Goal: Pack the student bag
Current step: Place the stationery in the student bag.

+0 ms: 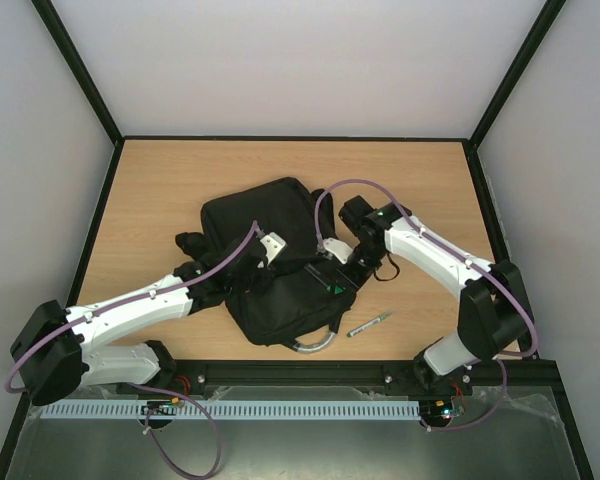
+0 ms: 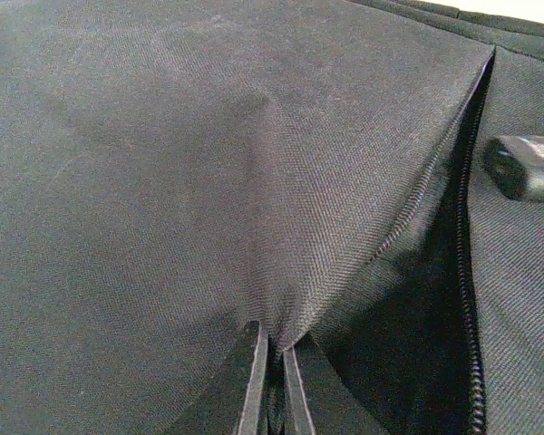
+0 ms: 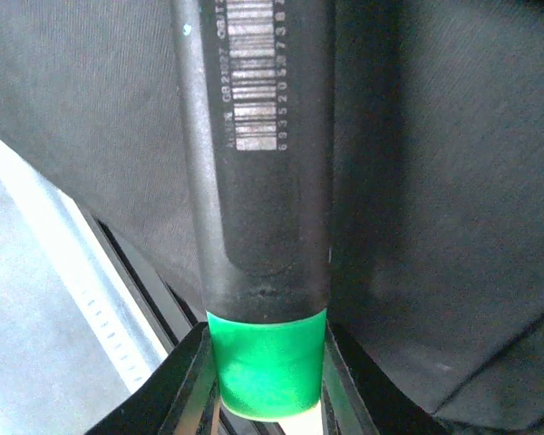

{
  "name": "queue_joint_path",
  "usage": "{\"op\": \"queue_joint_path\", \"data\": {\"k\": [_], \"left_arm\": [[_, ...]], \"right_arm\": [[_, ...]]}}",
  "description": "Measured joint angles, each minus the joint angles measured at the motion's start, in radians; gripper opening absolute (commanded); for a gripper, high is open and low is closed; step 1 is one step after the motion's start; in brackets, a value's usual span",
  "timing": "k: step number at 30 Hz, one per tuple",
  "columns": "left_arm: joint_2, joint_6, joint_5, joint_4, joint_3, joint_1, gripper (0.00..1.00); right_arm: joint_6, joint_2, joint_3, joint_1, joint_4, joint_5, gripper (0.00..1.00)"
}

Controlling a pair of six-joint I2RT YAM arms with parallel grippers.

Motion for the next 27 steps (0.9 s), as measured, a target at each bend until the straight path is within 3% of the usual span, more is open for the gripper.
{"op": "queue_joint_path", "data": {"k": [16, 27], "left_arm": [[-0.016, 0.011, 0.05, 0.011, 0.0, 0.007, 0.03], [-0.016, 0.026, 0.064, 0.017, 0.0, 0.007, 0.03]], "right_arm": [[0.02, 0.101, 0.084, 0.004, -0.039, 0.016, 0.19], [0.085, 0.138, 0.111, 0.007, -0.032, 0.083, 0.26]]}}
